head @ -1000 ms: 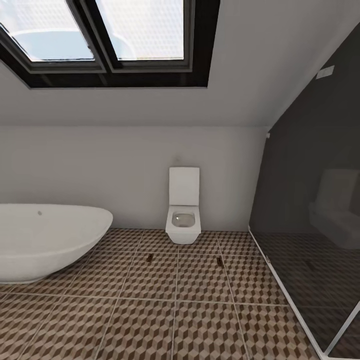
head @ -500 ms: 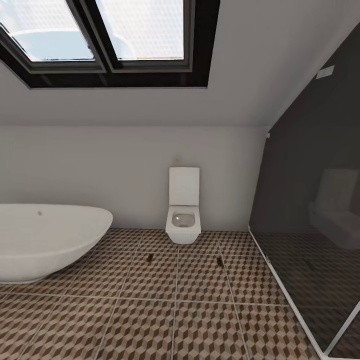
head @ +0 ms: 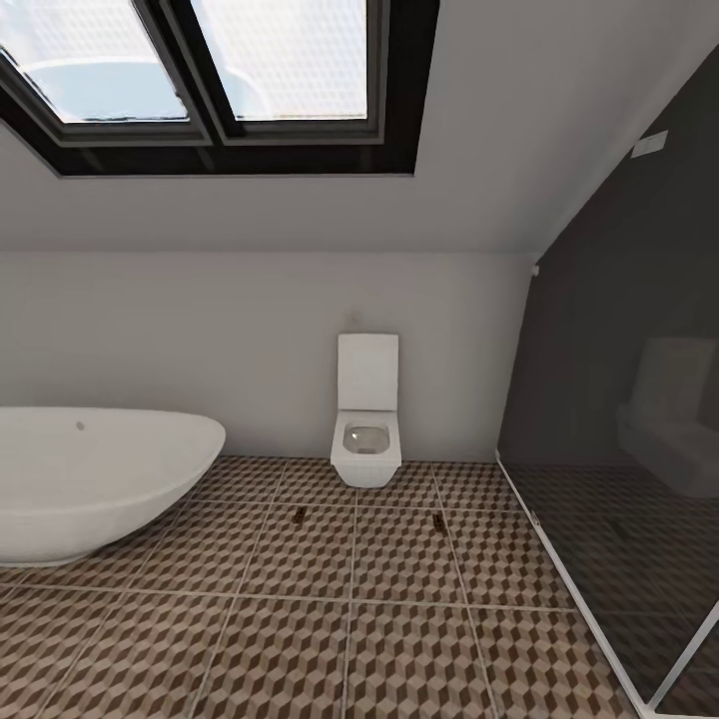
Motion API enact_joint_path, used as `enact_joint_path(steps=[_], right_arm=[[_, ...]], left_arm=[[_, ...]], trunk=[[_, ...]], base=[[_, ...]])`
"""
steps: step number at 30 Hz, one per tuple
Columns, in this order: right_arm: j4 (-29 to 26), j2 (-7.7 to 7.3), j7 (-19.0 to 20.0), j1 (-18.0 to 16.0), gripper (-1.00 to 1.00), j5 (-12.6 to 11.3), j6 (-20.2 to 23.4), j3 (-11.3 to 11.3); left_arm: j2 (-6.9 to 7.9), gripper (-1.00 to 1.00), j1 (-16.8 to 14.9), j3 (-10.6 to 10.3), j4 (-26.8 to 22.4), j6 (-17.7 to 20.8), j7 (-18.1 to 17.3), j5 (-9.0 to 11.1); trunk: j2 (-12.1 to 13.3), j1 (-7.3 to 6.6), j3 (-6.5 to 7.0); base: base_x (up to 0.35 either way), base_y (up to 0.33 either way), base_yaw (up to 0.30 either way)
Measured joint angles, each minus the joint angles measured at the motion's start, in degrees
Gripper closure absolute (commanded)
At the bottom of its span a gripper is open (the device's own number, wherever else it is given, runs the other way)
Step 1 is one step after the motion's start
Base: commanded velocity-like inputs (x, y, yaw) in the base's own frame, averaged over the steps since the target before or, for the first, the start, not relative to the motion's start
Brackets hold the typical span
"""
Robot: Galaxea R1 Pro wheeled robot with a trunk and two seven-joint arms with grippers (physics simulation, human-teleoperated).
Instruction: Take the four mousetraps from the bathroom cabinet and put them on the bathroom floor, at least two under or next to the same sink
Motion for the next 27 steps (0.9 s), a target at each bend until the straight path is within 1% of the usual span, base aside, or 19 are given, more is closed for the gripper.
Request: enact_joint_path(steps=[5, 27], right_arm=[[-0.1, 0.03, 0.0, 0.0, -1.0, 0.0, -0.1, 0.0], [-0.1, 0.0, 0.0, 0.0, -1.0, 0.0, -0.1, -0.1]], left_arm=[[0.08, -1.0, 0.0, -0.1, -0.2, 0.0, 0.0, -0.2], [0.12, -1.0, 0.0, -0.1, -0.3, 0.0, 0.1, -0.1]], trunk=[[0.0, 0.0, 0.0], [0.0, 0.0, 0.0]], base=[[0.0, 0.0, 0.0], [0.0, 0.0, 0.0]])
